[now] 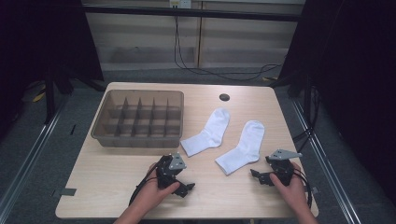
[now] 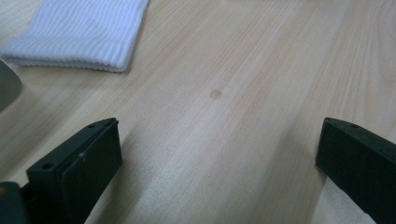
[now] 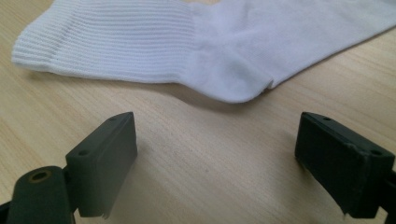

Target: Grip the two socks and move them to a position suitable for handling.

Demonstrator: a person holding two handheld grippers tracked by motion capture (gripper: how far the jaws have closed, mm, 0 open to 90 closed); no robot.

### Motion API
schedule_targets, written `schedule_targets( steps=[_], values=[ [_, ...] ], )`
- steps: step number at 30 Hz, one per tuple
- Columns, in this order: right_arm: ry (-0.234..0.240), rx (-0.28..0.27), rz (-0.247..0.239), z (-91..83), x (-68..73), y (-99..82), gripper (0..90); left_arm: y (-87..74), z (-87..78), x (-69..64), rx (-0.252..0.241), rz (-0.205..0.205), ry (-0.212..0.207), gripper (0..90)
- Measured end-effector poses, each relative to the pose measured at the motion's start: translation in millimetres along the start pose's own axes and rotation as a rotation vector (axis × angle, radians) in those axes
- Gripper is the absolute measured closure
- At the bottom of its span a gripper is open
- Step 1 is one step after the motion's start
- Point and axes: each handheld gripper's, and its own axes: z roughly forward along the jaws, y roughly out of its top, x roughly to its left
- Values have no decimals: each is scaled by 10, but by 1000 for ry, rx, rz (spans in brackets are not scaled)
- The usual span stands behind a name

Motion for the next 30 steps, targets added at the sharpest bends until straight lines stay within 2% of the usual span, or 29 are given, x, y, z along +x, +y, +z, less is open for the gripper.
schedule_targets(
  steps=[9,11,14,15,17,19,21,22,23,24,26,27,29,30],
  values=[
    [2,-2,-6,7,-8,6,126,0,3,-4,-2,-5,2,1],
    [3,-2,-6,8,-8,6,126,26,-15,-1,26,-9,11,14],
    [2,-2,-6,7,-8,6,126,70,-35,-6,54,-31,25,109],
    [2,-2,-6,8,-8,6,126,105,-52,-5,78,-37,30,138],
    [2,-2,-5,7,-8,6,126,119,-53,-7,83,-47,30,172],
    [3,-2,-6,8,-8,6,126,183,-64,-1,131,-67,24,190],
    [3,-2,-6,8,-9,6,126,245,-68,2,174,-80,9,245],
    [3,-2,-6,8,-9,6,126,245,-68,2,174,-80,9,253],
    [3,-2,-6,8,-9,6,126,315,-63,-11,223,-99,-12,259],
    [3,-2,-6,8,-9,6,126,354,-58,-24,235,-96,-13,269],
    [3,-2,-6,7,-8,6,126,440,-47,-58,274,-57,-10,281],
    [2,-2,-6,7,-8,6,126,482,-36,-85,285,-58,-8,287],
    [3,-2,-6,7,-8,6,126,524,-25,-98,287,-51,-14,294],
    [2,-2,-5,7,-7,6,126,607,7,-133,287,-46,-24,305]
  ],
)
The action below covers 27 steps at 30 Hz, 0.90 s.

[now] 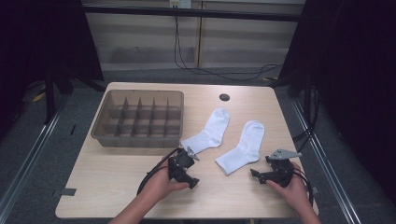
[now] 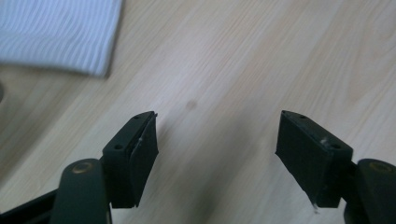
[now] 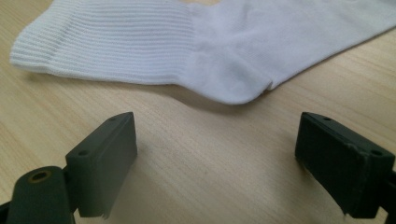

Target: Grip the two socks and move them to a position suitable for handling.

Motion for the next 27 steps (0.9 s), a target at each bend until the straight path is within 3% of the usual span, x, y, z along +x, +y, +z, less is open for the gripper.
schedule_targets(
  steps=[16,20,24,27],
  values=[
    [-4,2,7,3,5,4,126,680,261,-168,47,61,-45,369],
    [-3,2,6,3,4,4,126,842,309,-188,30,64,-40,374],
    [-4,1,8,3,5,4,126,969,367,-178,14,20,-38,385],
    [-5,2,7,3,6,4,127,1036,437,-188,4,18,-31,415]
  ],
)
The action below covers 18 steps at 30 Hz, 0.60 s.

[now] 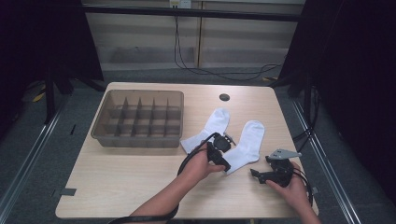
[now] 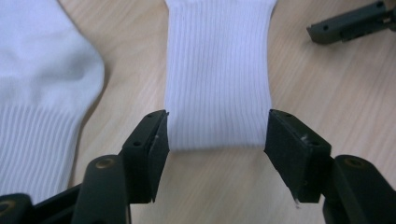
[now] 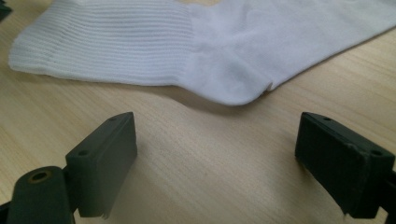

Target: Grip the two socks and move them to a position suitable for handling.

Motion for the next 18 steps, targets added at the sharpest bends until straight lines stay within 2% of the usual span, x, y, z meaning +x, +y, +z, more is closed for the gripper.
schedule_targets(
  steps=[3,5,7,10,12,14,16,18],
  values=[
    [0,10,-4,0,18,16,133,57,78,-52,22,38,33,490],
    [-4,54,5,-8,26,62,142,88,124,-91,36,42,23,505],
    [-5,77,3,-7,33,94,162,104,164,-123,63,75,41,527],
    [1,107,-8,-43,19,133,272,89,216,-143,80,78,39,559],
    [-10,117,-3,-86,-39,173,288,81,218,-141,80,71,38,583],
    [-17,106,21,-134,-112,228,334,47,194,-140,91,71,35,619],
    [-46,100,7,-171,-169,305,392,26,171,-140,111,67,23,682],
    [-55,108,2,-150,-225,395,413,4,150,-133,123,74,15,692]
  ],
)
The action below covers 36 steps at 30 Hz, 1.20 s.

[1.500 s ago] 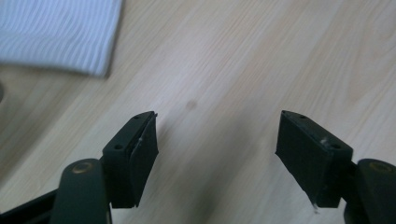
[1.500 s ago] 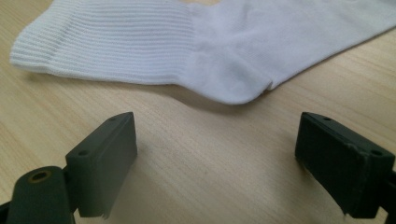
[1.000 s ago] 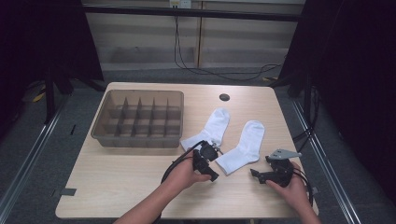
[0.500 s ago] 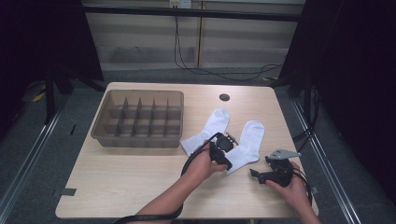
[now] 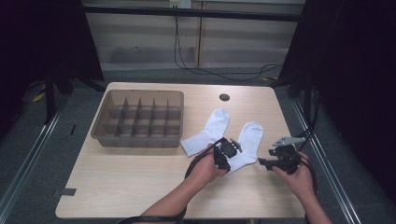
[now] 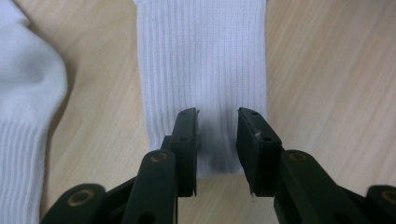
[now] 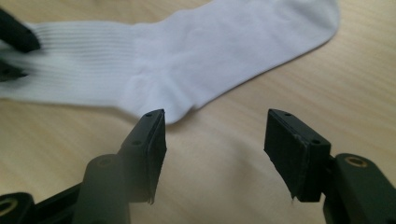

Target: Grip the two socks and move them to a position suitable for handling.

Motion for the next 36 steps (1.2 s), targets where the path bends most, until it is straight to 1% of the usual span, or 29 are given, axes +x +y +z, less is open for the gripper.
schedule_targets(
  steps=[2,3,5,6,8,11,13,15,16,17,18,19,20,21,22,23,24,25,26,27,28,29,30,31,32,33,34,35,36],
  values=[
    [-11,1,7,49,-34,106,441,-12,-11,13,8,9,-7,718],
    [-23,6,0,90,-34,160,454,-38,-26,36,15,6,-25,731],
    [-16,26,-14,208,-32,266,486,-65,-35,56,12,-1,-36,762],
    [-12,29,-19,276,-31,314,496,-78,-41,63,18,14,-39,769],
    [-31,47,-30,390,-30,410,524,-88,-52,70,28,17,-41,779],
    [-37,51,-16,479,-66,508,536,-131,-79,96,52,16,-52,789],
    [-75,62,-17,562,-125,659,556,-167,-97,126,56,20,-53,790],
    [-81,98,-27,648,-158,705,603,-202,-110,152,54,26,-64,790],
    [-81,98,-27,648,-158,705,603,-202,-110,152,54,26,-64,791],
    [-60,125,-34,746,-167,689,694,-221,-111,167,46,30,-72,797],
    [-60,125,-34,746,-167,689,694,-221,-111,167,46,30,-72,802],
    [-17,117,26,753,-190,684,816,-223,-115,184,50,25,-77,809],
    [-5,121,33,749,-190,682,884,-223,-115,184,50,25,-77,817],
    [7,134,36,742,-183,687,890,-217,-113,178,50,25,-73,827],
    [2,153,32,722,-171,694,895,-202,-131,160,58,29,-68,832],
    [2,153,32,722,-171,694,895,-202,-131,160,58,29,-68,835],
    [22,146,44,643,-169,691,897,-203,-191,148,42,20,-94,837],
    [29,130,53,575,-163,691,898,-203,-191,148,42,20,-94,837],
    [40,112,40,480,-158,691,899,-222,-285,155,34,23,-94,837],
    [40,112,40,480,-158,691,899,-222,-285,155,34,23,-94,837],
    [54,94,36,329,-131,684,899,-264,-403,167,22,39,-93,837],
    [54,94,36,329,-131,684,899,-264,-403,167,22,39,-93,837],
    [80,74,30,141,-63,662,899,-299,-466,165,11,43,-93,837],
    [84,59,17,40,-15,647,899,-386,-606,159,2,61,-84,837],
    [84,59,17,40,-15,647,899,-386,-606,159,2,61,-84,837],
    [126,23,18,-165,98,582,898,-502,-732,134,-9,79,-76,837],
    [126,23,18,-165,98,582,898,-502,-732,134,-9,79,-76,836],
    [153,32,6,-282,231,488,897,-588,-789,118,-5,89,-70,835],
    [162,47,7,-306,289,445,889,-714,-841,109,5,101,-71,834]
  ],
)
